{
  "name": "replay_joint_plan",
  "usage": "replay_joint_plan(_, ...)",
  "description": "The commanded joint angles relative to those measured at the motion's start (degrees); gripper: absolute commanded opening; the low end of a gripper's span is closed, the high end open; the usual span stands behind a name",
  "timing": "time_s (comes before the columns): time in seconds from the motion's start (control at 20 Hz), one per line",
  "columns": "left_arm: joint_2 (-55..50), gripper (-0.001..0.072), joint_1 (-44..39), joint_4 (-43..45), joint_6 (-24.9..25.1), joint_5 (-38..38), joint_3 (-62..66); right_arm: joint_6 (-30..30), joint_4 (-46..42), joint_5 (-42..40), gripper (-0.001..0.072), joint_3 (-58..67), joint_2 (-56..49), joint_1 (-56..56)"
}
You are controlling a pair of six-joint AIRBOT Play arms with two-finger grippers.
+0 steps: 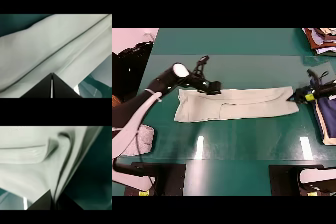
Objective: Fold the shirts.
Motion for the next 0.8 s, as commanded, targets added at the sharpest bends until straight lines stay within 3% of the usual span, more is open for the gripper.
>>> replay_joint_plan(0.0, -8.0, 0.0028, -4.7, 0.0, -1.4, 0.0, 7.2, 3.0, 8.0, 3.3, 0.0016, 4.7, 7.5, 1.8)
replay_joint_plan(0.25, -12.9, 0.0028, -8.6, -0.1, -3.3, 1.3, 9.9, 9.7, 8.0, 4.1, 0.0016, 17.0, 12.0, 12.2)
replay_joint_plan(0.75, -13.6, 0.0027, -9.0, 0.4, -3.5, 2.5, 9.9, 10.2, 8.0, 1.5, 0.0016, 30.8, 6.9, 33.0)
